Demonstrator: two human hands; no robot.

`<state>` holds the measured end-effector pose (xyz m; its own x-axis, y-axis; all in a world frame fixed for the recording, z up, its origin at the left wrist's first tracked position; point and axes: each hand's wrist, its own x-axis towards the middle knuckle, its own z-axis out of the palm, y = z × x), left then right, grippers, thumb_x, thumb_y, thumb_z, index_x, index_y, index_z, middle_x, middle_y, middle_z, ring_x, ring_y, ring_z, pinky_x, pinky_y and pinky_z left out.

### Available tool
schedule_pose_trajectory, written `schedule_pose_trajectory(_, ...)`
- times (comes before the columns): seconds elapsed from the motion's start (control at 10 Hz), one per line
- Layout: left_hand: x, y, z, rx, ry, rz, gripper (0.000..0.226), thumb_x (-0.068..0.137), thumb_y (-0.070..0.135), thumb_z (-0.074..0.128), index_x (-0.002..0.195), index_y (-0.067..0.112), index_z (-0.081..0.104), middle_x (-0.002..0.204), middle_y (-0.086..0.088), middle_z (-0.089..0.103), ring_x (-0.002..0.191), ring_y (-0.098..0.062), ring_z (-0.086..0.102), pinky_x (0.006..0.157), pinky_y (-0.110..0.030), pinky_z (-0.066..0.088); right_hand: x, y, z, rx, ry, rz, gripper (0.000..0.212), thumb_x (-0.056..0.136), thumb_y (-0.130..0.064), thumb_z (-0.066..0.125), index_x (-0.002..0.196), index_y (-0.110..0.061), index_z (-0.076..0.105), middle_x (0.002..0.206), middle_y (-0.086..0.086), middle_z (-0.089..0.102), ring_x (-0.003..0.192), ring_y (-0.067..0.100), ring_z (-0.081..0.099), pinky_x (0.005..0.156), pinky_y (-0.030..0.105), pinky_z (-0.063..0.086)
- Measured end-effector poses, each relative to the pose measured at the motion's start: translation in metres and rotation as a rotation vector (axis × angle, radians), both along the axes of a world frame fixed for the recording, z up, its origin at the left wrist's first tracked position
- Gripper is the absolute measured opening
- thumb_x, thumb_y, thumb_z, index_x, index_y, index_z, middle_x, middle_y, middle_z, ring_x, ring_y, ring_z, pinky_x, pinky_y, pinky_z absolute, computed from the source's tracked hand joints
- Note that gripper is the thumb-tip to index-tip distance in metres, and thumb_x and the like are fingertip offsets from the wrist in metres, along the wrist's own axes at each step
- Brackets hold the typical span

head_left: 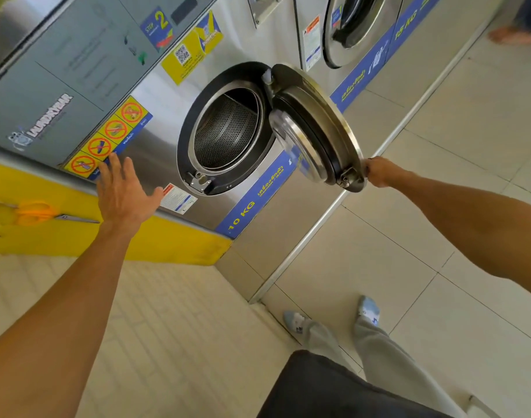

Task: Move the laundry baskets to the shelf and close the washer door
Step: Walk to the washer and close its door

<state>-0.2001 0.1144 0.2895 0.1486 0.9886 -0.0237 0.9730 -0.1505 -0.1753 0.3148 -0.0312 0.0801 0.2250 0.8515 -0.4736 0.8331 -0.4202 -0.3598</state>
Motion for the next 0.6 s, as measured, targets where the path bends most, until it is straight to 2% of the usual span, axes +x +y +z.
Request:
schedule_pose_trajectory(0.2,0.003,-0.004,0.001,-0.007,-0.001,0.006,0.094,0.084,0.049,0.070,0.153,0.004,0.023,0.163,-0.021,0.012,0.149,-0.044,0.013,0.118,-0.058,0.021,-0.001,-0.003,0.004,0.006,0.023,-0.005,0.031,0.092,-0.004,0.041,0.115,-0.014,0.060,0.115,0.020,0.063,0.104,0.037,0.059,0.090,0.046,0.049)
schedule_pose_trajectory(0.4,0.023,-0.036,0.023,-0.065,-0.042,0.041,0.094,0.085,0.062,0.061,0.154,0.010,0.024,0.164,-0.017,0.015,0.148,-0.041,0.019,0.114,-0.058,0.028,0.001,-0.010,0.036,0.016,0.059,0.072,0.044,0.097,-0.012,0.045,0.138,-0.023,0.053,0.119,0.017,0.066,0.113,0.038,0.058,0.096,0.045,0.046)
schedule_pose_trajectory(0.5,0.036,-0.062,0.034,-0.063,-0.106,0.068,0.094,0.084,0.066,0.058,0.153,0.011,0.026,0.163,-0.017,0.019,0.146,-0.040,0.025,0.111,-0.058,0.033,0.010,-0.003,0.062,0.023,0.030,0.118,0.047,0.098,-0.019,0.049,0.145,-0.021,0.047,0.135,0.020,0.059,0.124,0.038,0.053,0.099,0.038,0.042)
schedule_pose_trajectory(0.6,0.051,-0.086,0.050,-0.066,-0.126,0.082,0.095,0.082,0.069,0.057,0.153,0.013,0.027,0.163,-0.015,0.019,0.145,-0.039,0.027,0.110,-0.057,0.034,0.022,0.009,0.099,0.067,-0.033,0.130,0.049,0.101,-0.021,0.044,0.149,-0.016,0.040,0.147,0.021,0.046,0.135,0.038,0.043,0.110,0.039,0.032)
